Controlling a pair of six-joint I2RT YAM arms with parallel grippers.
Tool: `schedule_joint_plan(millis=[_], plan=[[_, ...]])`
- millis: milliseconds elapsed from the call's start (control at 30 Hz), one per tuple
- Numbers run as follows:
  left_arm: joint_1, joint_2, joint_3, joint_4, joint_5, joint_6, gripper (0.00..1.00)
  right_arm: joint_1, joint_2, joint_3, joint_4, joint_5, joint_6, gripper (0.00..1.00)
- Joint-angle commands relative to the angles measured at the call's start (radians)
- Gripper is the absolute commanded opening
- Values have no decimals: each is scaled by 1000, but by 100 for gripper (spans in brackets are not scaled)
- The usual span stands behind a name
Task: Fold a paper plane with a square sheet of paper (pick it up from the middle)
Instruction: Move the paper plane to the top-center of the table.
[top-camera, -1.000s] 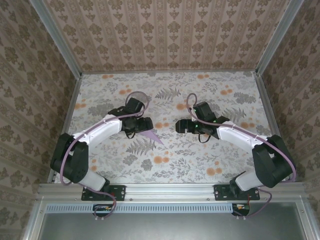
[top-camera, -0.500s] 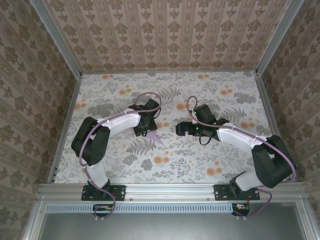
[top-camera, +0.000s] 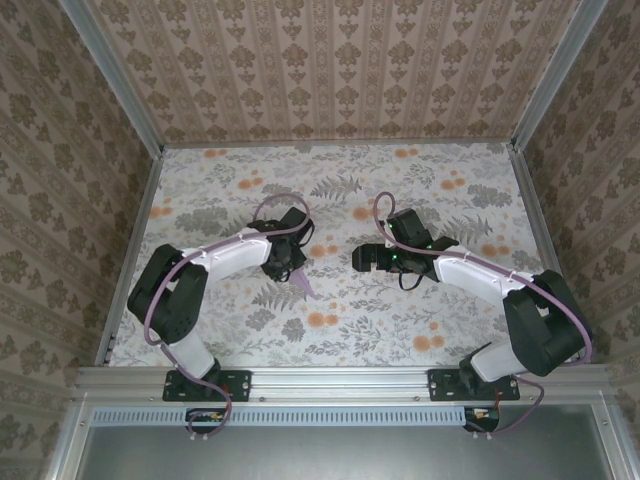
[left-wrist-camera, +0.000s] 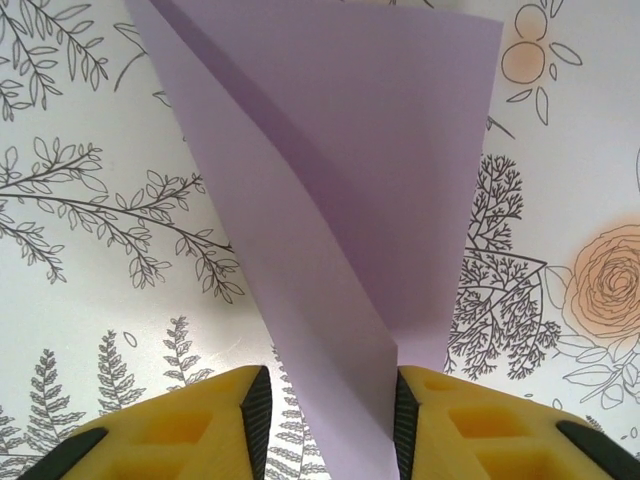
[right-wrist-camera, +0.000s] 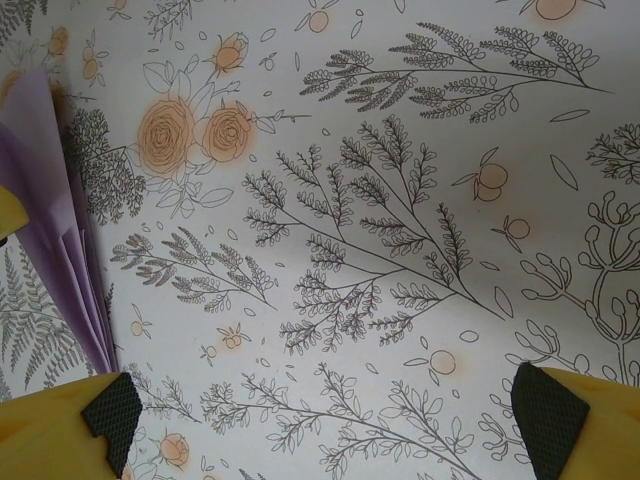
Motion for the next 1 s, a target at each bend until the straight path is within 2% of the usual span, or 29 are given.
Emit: schedule_joint_plan(millis=[0,233,533,667,800,967], plan=[[-4,-28,-22,-1,-5,-47,34,-6,6,13,-32,13,-4,99],[0,-40,-42,2,-7,-59,25,-6,6,13,-33,15,-3,98],[-1,-112,-39,14,-29,-9,0,-8,-22,10,-41,68,-4,97],[-1,-173,-70,186,32,112,0,-14,-84,5,-37,94,11,97],[7,-196,-131,428,181,208,0,-14,-141,0,-11,34,25,96],[31,-170,-213,699,379,223,0,5,-170,-2,28,-9,73,91]])
